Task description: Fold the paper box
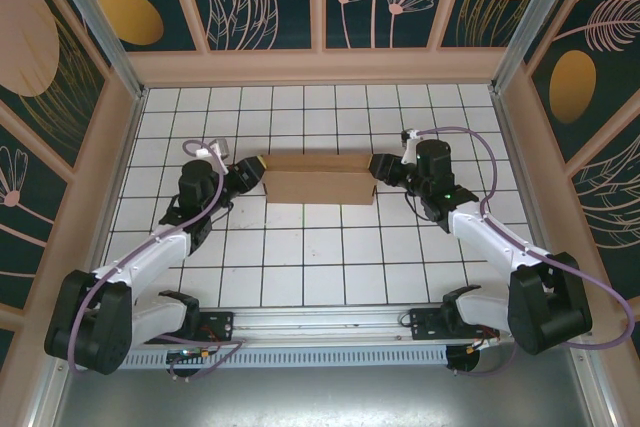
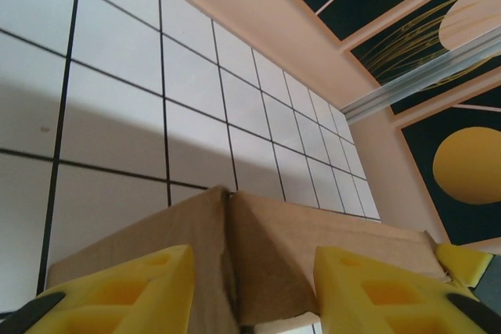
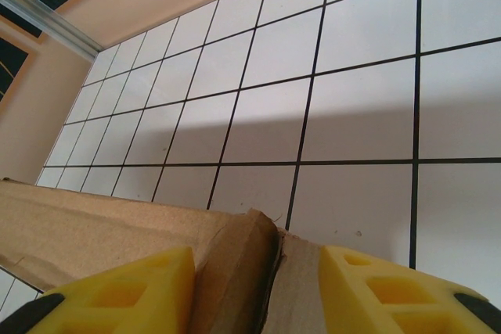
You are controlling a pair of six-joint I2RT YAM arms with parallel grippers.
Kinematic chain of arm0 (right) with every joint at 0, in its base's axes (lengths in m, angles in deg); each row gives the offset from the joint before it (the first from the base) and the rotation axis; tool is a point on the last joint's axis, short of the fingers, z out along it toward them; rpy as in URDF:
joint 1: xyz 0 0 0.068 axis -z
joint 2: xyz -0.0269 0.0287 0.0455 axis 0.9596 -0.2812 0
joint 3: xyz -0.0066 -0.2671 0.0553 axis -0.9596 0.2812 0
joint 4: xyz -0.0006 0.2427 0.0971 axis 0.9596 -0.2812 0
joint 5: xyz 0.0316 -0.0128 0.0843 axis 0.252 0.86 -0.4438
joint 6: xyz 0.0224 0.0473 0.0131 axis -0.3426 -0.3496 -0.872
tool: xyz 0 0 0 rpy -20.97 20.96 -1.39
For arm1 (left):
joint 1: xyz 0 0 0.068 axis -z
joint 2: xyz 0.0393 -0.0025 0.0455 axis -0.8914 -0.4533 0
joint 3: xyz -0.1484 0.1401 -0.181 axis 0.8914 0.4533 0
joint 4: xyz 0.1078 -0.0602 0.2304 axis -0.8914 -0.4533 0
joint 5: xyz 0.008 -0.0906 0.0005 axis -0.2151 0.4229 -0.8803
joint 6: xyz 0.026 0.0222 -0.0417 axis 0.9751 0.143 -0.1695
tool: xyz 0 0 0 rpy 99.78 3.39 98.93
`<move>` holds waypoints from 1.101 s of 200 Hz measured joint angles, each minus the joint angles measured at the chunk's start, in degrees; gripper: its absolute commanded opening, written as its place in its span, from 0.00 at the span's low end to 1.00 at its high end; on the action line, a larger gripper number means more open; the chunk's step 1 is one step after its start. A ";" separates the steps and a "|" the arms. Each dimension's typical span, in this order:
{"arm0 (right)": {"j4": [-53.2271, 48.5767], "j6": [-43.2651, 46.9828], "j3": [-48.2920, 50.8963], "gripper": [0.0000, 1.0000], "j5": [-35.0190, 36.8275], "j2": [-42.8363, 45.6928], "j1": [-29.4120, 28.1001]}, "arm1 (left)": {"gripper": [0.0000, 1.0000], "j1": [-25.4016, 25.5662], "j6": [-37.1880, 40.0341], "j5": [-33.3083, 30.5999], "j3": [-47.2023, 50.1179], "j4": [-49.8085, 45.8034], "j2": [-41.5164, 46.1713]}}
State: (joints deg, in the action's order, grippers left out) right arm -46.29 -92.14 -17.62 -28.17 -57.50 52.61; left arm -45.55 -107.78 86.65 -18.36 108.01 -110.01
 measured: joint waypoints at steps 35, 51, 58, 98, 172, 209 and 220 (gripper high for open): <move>0.31 0.00 0.15 0.43 -0.15 -0.22 -0.07 | 0.44 0.00 -1.86 0.04 2.64 3.50 0.00; 0.83 0.04 0.50 0.39 -0.22 -0.31 -0.07 | 0.42 0.02 -2.19 -0.13 3.28 3.89 0.02; 1.40 0.04 0.90 0.37 -0.39 -0.31 -0.09 | 0.41 0.02 -2.38 -0.26 3.54 3.89 0.02; 7.04 -0.90 3.98 0.30 -1.27 -0.31 -0.33 | 0.32 0.09 -2.80 -0.07 5.20 6.01 -0.13; 13.07 -2.95 6.73 0.31 -1.05 -0.96 -0.70 | 0.35 0.15 -3.28 0.48 6.27 10.80 -1.73; 11.74 -3.32 5.77 0.30 -1.97 -0.85 -0.70 | 0.37 -0.22 -2.89 1.55 4.76 7.43 -1.60; 10.45 -3.76 4.59 0.29 -3.02 -1.27 -0.70 | 0.33 -0.37 -3.65 2.38 4.57 7.72 -2.05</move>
State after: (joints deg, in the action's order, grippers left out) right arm -35.85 -95.90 -13.03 -31.19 -58.77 51.91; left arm -45.92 -111.43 89.03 -13.79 115.73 -112.07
